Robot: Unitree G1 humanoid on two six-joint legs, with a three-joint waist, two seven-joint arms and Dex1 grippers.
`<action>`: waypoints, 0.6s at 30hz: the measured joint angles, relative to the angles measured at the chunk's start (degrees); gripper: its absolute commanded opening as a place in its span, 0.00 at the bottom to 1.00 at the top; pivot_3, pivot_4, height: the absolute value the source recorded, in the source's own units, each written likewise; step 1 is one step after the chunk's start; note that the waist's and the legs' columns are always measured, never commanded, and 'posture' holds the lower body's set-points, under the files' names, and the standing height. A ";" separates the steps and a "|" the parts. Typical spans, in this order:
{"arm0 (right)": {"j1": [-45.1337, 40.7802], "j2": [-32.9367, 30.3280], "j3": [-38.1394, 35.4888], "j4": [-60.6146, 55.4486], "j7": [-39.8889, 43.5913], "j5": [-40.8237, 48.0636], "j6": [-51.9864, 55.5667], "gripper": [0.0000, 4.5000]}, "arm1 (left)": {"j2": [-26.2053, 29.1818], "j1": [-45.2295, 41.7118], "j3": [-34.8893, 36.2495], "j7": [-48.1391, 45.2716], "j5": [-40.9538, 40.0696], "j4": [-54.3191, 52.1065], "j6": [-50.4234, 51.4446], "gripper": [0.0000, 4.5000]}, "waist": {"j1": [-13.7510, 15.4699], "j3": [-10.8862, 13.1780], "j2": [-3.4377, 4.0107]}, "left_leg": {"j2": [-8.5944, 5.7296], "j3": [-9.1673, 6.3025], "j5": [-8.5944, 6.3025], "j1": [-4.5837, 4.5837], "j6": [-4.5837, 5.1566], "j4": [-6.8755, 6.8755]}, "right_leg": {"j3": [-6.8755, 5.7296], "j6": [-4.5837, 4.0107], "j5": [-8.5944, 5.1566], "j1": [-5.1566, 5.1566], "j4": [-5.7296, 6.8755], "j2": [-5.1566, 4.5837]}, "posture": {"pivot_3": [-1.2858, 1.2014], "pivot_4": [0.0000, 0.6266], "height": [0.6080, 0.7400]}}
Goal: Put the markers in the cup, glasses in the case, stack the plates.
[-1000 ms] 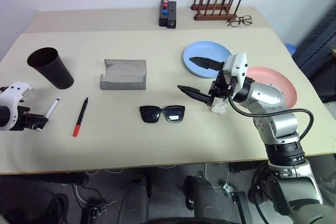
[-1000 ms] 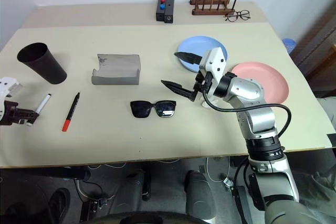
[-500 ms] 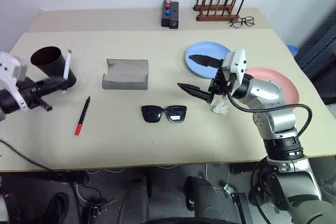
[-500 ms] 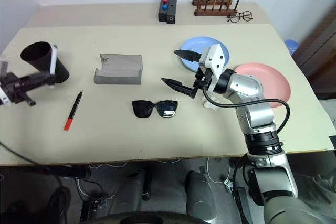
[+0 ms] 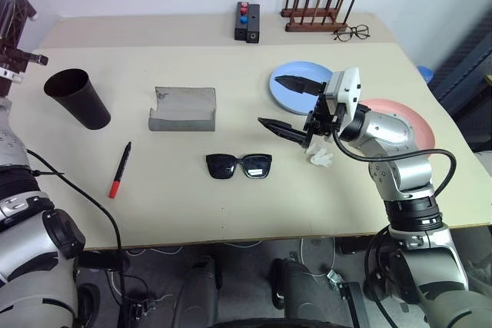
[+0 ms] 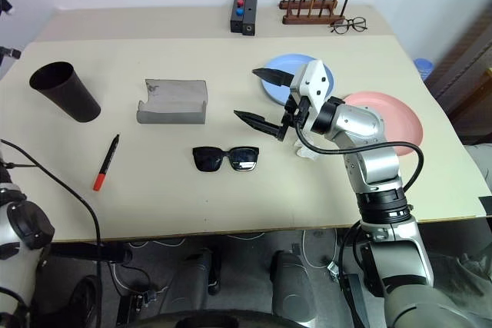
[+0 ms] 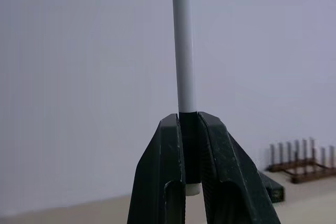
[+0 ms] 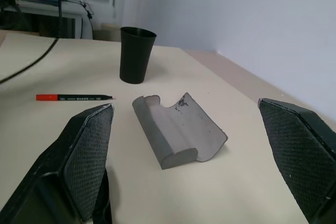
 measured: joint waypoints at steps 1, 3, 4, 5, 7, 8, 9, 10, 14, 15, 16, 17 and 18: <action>-0.05 0.00 -0.26 0.11 -0.34 0.32 0.23 1.00 | -0.60 0.37 0.02 -0.05 -0.16 0.63 -1.13 0.01 | 0.11 0.00 0.00 | 0.00 0.00 0.00 -0.01 0.00 0.01 | 0.00 0.00 0.00 0.00 0.00 0.00 | 0.52 0.24 1.00; -0.22 0.18 -1.70 0.10 -1.09 2.21 1.63 1.00 | -1.19 1.53 0.12 -0.43 -0.61 2.43 -2.88 0.01 | 0.18 0.00 0.00 | 0.00 0.00 0.00 -0.01 0.00 0.03 | 0.00 0.00 0.00 0.02 0.00 0.00 | 0.52 0.24 1.00; -0.25 0.18 -2.74 0.05 -1.62 3.14 2.20 1.00 | -1.21 2.06 0.13 -0.64 -0.81 3.57 -3.37 0.01 | 0.16 0.00 0.00 | 0.00 0.00 0.00 -0.01 0.00 0.03 | 0.00 0.00 0.00 0.02 0.00 0.00 | 0.52 0.24 1.00; -0.27 0.19 -3.90 -0.01 -2.04 4.00 2.44 1.00 | -1.21 2.44 0.25 -0.82 -0.86 5.07 -3.96 0.01 | 0.15 0.00 -0.01 | 0.00 0.00 0.00 0.00 0.00 0.02 | 0.00 0.00 0.01 0.02 0.00 0.00 | 0.52 0.24 1.00; -0.29 0.21 -4.79 -0.59 -2.55 4.88 2.49 1.00 | -1.12 2.86 0.47 -0.90 -0.94 7.29 -4.76 0.01 | 0.08 0.00 -0.01 | 0.00 -0.01 0.00 0.00 0.00 0.01 | 0.00 0.00 0.00 0.01 0.00 0.00 | 0.52 0.24 1.00; -0.37 0.34 -4.80 -1.21 -2.65 5.35 2.59 1.00 | -0.91 3.04 0.45 -0.88 -0.90 8.28 -5.47 0.01 | 0.04 0.00 -0.01 | 0.00 -0.01 0.00 0.00 0.00 0.00 | 0.00 0.00 0.00 0.01 0.00 0.00 | 0.52 0.24 1.00; -0.42 0.49 -4.81 -1.85 -2.64 6.05 2.82 1.00 | -0.79 3.19 0.45 -0.78 -0.85 8.88 -5.91 0.01 | 0.04 0.00 0.00 | 0.00 -0.01 0.00 0.00 0.00 0.00 | 0.00 0.00 0.00 0.01 0.00 -0.01 | 0.52 0.24 1.00; -0.45 0.81 -4.83 -3.31 -2.46 7.50 3.60 1.00 | -0.56 3.25 0.43 -0.34 -0.76 9.86 -6.56 0.01 | 0.03 0.00 0.00 | 0.01 -0.01 0.00 0.00 0.00 0.00 | 0.00 0.00 0.00 0.00 0.00 0.00 | 0.52 0.24 1.00; -0.46 0.84 -4.28 -8.57 -0.60 11.08 5.86 1.00 | -0.16 3.25 0.42 0.04 -0.80 11.45 -7.10 0.01 | 0.06 -0.01 -0.01 | 0.01 -0.01 0.00 0.00 0.00 0.00 | 0.00 0.00 0.00 0.01 0.00 -0.01 | 0.52 0.24 1.00; -0.46 0.84 -3.95 -8.75 -0.29 11.19 6.12 1.00 | -0.13 3.25 0.43 0.07 -0.87 11.57 -7.10 0.01 | 0.14 -0.02 -0.03 | 0.01 -0.01 0.00 0.00 0.00 0.01 | -0.01 -0.01 0.00 0.02 0.00 0.00 | 0.52 0.24 1.00; -0.46 0.84 -3.63 -8.72 -0.23 11.16 6.19 1.00 | -0.08 3.25 0.44 0.10 -0.92 11.68 -7.10 0.01 | 0.19 -0.02 -0.03 | 0.00 -0.01 0.00 0.00 0.00 0.02 | -0.01 -0.01 0.00 0.03 -0.01 -0.01 | 0.52 0.24 1.00; -0.46 0.85 -3.38 -8.69 -0.21 11.14 6.20 1.00 | 0.01 3.25 0.43 0.19 -0.92 11.95 -7.10 0.01 | 0.20 -0.02 -0.03 | 0.00 -0.01 -0.01 0.00 0.00 0.02 | 0.00 -0.01 0.00 0.02 -0.01 -0.01 | 0.52 0.24 1.00; -0.46 0.85 -3.24 -8.68 -0.20 11.13 6.20 1.00 | 0.12 3.25 0.43 0.26 -0.94 12.22 -7.07 0.01 | 0.19 -0.02 -0.03 | 0.00 -0.01 -0.01 0.00 0.00 0.02 | -0.01 -0.01 0.00 0.02 -0.01 -0.01 | 0.52 0.24 1.00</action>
